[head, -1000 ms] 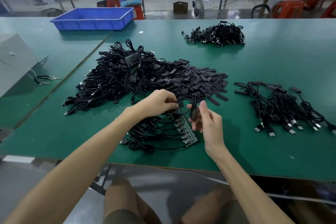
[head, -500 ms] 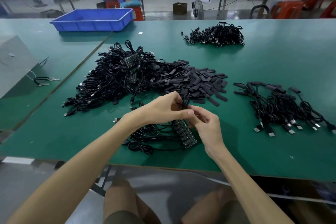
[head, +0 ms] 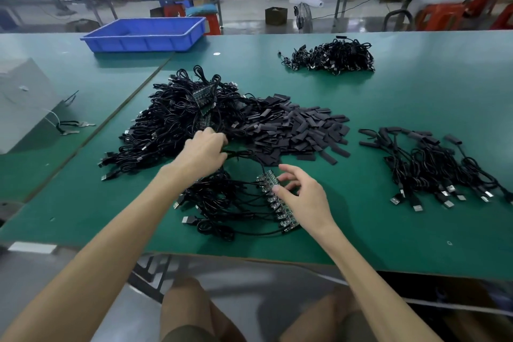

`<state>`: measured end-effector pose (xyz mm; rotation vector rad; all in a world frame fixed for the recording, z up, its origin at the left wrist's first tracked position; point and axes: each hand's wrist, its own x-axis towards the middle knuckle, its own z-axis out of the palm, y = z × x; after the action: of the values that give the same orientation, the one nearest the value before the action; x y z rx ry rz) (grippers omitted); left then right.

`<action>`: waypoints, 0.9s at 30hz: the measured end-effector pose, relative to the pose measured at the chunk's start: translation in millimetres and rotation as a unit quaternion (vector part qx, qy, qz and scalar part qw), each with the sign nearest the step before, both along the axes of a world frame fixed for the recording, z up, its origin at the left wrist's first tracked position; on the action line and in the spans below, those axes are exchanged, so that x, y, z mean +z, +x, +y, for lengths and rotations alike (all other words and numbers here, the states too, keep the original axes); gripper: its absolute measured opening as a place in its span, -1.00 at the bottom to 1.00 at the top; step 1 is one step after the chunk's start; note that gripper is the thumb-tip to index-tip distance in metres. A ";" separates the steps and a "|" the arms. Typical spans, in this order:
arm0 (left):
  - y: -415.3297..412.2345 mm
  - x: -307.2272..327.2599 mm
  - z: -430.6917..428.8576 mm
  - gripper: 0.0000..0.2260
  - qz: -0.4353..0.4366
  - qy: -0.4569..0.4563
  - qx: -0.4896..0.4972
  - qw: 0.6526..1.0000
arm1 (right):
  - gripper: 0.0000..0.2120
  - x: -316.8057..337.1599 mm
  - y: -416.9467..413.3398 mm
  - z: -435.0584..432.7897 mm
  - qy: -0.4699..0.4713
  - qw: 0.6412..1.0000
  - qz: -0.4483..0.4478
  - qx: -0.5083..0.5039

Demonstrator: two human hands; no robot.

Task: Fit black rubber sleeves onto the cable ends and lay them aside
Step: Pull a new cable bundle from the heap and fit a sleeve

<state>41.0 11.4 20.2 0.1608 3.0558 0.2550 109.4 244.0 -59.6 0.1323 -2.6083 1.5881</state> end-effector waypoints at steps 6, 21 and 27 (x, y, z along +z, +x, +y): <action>14.2 -9.1 37.3 -0.73 0.153 0.069 -0.177 0.970 | -0.59 2.4 1.8 3.7 -0.117 0.993 -0.012 -0.006; 3.6 7.0 61.4 -0.82 -0.012 0.049 -0.198 0.979 | -0.92 1.7 0.3 0.0 -0.074 0.997 -0.006 0.007; -0.3 17.2 58.0 -0.85 -0.070 0.129 -0.205 0.968 | -0.83 3.4 0.5 2.8 -0.064 0.997 -0.019 0.038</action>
<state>40.7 69.4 37.3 0.7417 2.7512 0.6020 109.9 246.7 -56.2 0.1961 -2.5489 1.7943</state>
